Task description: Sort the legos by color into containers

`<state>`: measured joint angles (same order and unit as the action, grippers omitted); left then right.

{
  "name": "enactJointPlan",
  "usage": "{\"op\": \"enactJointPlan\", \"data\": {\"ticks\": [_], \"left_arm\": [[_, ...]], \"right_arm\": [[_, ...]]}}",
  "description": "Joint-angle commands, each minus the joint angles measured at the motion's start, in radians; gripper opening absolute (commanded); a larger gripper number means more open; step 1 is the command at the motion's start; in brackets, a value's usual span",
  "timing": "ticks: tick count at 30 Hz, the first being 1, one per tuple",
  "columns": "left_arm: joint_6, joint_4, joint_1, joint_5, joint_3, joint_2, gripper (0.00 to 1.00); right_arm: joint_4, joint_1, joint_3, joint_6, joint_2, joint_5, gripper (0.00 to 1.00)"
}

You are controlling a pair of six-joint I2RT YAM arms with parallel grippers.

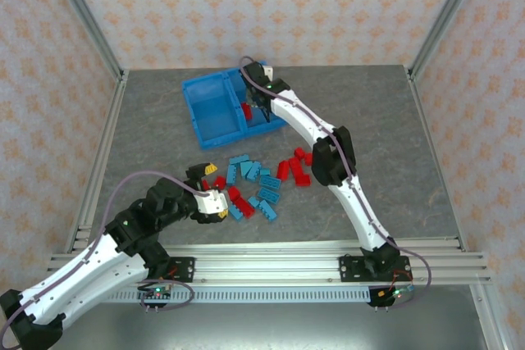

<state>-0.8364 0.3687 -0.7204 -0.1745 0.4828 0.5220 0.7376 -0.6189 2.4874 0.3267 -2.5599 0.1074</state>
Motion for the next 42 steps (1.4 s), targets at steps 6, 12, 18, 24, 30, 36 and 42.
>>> {"op": "enactJointPlan", "data": {"ticks": [6, 12, 18, 24, 30, 36, 42], "left_arm": [[0.0, -0.033, -0.008, 0.013, 0.0, 0.007, 0.99], [0.0, -0.03, -0.008, 0.008, 0.004, 0.006, 0.99], [-0.002, -0.02, -0.008, 0.017, 0.006, -0.013, 0.99], [-0.004, -0.022, -0.008, -0.009, 0.006, -0.007, 0.99], [-0.007, -0.015, -0.008, -0.017, 0.018, 0.025, 0.99], [-0.006, -0.008, -0.008, 0.013, 0.007, -0.008, 0.99], [-0.01, -0.007, -0.008, 0.021, 0.005, -0.014, 0.99]], "right_arm": [[0.071, -0.01, 0.095, 0.036, 0.047, -0.039, 0.48], [0.129, -0.013, 0.004, 0.016, 0.196, -0.041, 0.51], [0.01, -0.041, -0.554, -0.009, 0.584, -0.024, 0.52], [-0.048, -0.049, -1.03, 0.082, 0.911, -0.105, 0.52], [-0.07, -0.088, -1.208, 0.281, 0.924, -0.201, 0.54], [-0.16, -0.087, -1.273, 0.399, 0.837, -0.276, 0.52], [-0.18, -0.087, -1.271, 0.425, 0.765, -0.259, 0.44]]}}
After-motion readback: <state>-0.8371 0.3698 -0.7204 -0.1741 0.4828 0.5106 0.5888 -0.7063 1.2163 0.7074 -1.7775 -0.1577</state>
